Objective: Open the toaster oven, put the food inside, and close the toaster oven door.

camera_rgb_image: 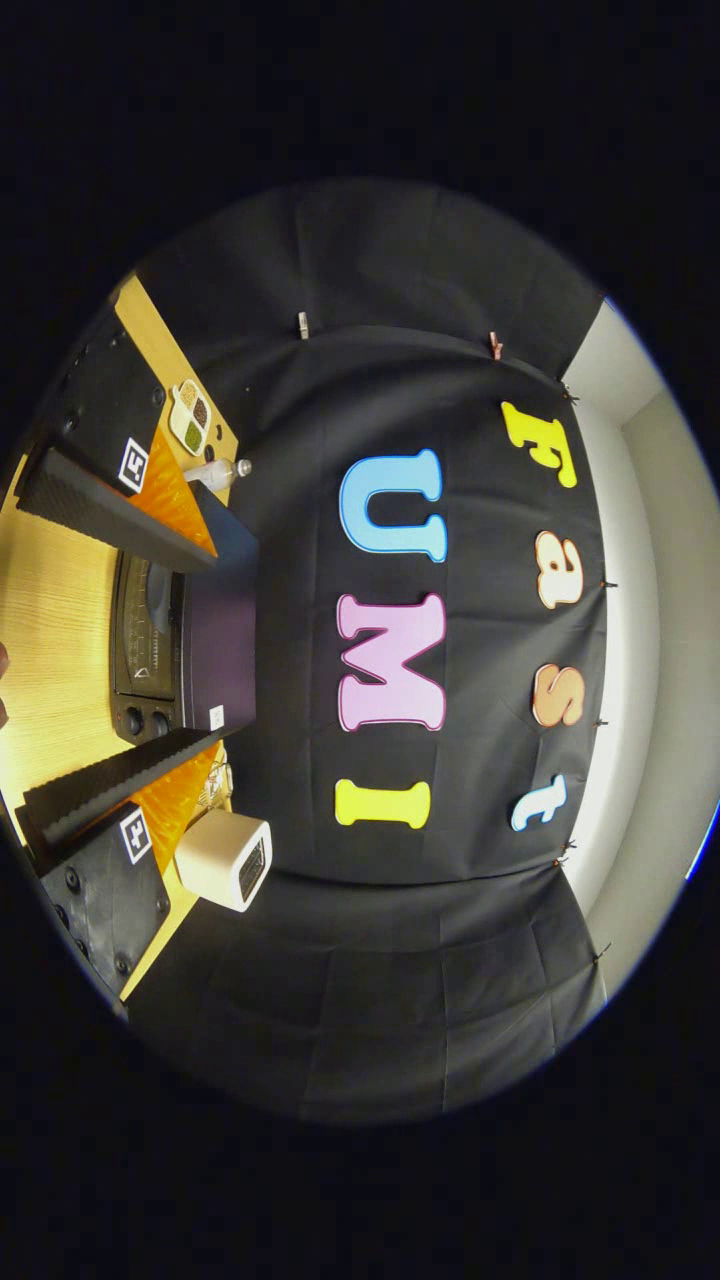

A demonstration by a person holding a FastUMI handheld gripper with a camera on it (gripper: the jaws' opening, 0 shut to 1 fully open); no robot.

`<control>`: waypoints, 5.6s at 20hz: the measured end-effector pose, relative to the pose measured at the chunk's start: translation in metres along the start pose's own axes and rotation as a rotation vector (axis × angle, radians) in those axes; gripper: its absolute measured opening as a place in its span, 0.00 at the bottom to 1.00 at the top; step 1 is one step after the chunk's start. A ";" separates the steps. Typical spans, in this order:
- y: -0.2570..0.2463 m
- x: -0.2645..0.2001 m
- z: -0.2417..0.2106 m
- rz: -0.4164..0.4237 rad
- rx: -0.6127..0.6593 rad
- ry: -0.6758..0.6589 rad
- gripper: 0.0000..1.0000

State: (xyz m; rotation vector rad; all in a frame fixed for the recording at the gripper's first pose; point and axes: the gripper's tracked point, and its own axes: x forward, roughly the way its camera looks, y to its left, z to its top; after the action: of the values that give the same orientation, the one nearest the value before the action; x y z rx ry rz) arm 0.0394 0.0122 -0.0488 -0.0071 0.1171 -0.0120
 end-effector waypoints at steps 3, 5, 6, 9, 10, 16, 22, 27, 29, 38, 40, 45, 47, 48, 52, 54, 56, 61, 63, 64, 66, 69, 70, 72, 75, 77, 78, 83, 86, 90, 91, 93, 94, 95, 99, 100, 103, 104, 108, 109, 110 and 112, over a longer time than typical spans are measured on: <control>0.012 0.027 -0.016 0.006 -0.010 0.037 0.98; 0.017 0.046 -0.026 -0.001 -0.007 0.055 0.98; 0.020 0.055 -0.031 -0.006 -0.002 0.065 0.98; 0.029 0.081 -0.050 -0.019 0.011 0.096 0.98; 0.032 0.089 -0.060 -0.020 0.008 0.110 0.98; 0.043 0.131 -0.101 -0.026 -0.013 0.164 0.98; 0.057 0.146 -0.128 -0.019 -0.010 0.216 0.98; 0.058 0.151 -0.136 -0.031 0.006 0.252 1.00; 0.059 0.145 -0.137 -0.022 0.004 0.263 1.00; 0.060 0.092 -0.158 0.000 0.024 0.314 1.00; 0.061 0.080 -0.165 0.015 0.029 0.318 1.00; 0.058 0.054 -0.187 0.021 0.025 0.346 0.98; 0.058 0.044 -0.201 0.021 0.026 0.375 0.98; 0.059 0.038 -0.210 0.023 0.026 0.390 0.98; 0.059 0.023 -0.244 0.029 0.041 0.463 0.98; 0.052 0.020 -0.263 0.016 0.050 0.502 0.98; 0.047 0.018 -0.270 0.008 0.045 0.520 0.98; 0.033 -0.003 -0.243 0.057 0.023 0.516 0.99; 0.024 -0.016 -0.221 0.090 0.003 0.510 0.99; 0.016 -0.021 -0.209 0.103 -0.009 0.510 0.99; -0.005 -0.030 -0.184 0.112 -0.020 0.508 0.99; -0.044 -0.032 -0.146 0.121 -0.027 0.497 0.99; -0.062 -0.031 -0.138 0.114 -0.028 0.494 0.99; -0.095 -0.028 -0.125 0.107 -0.002 0.506 0.98; -0.148 -0.024 -0.119 0.087 0.064 0.547 0.99; -0.182 -0.022 -0.124 0.085 0.089 0.577 0.99; -0.197 -0.020 -0.128 0.090 0.101 0.596 0.99; -0.256 -0.013 -0.167 0.114 0.199 0.714 0.99; -0.268 -0.013 -0.197 0.157 0.251 0.795 0.99; -0.268 -0.012 -0.229 0.237 0.328 0.879 0.99; -0.270 -0.011 -0.234 0.246 0.343 0.892 0.97; -0.270 -0.007 -0.241 0.264 0.374 0.913 0.95; -0.269 -0.004 -0.244 0.275 0.393 0.921 0.95; -0.268 -0.003 -0.246 0.282 0.414 0.928 0.90; -0.268 0.009 -0.262 0.276 0.478 0.958 0.63; -0.265 0.011 -0.266 0.279 0.493 0.965 0.50; -0.266 0.005 -0.267 0.271 0.545 0.999 0.27; -0.265 0.004 -0.268 0.269 0.565 1.011 0.25; -0.264 0.008 -0.258 0.268 0.582 1.004 0.17; -0.265 0.009 -0.255 0.264 0.572 0.996 0.17; -0.266 0.011 -0.250 0.257 0.568 0.987 0.17; -0.266 0.013 -0.236 0.256 0.570 0.965 0.17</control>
State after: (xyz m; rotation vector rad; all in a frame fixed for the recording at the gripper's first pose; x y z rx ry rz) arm 0.0216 -0.2549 -0.2830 0.5894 1.0752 0.2102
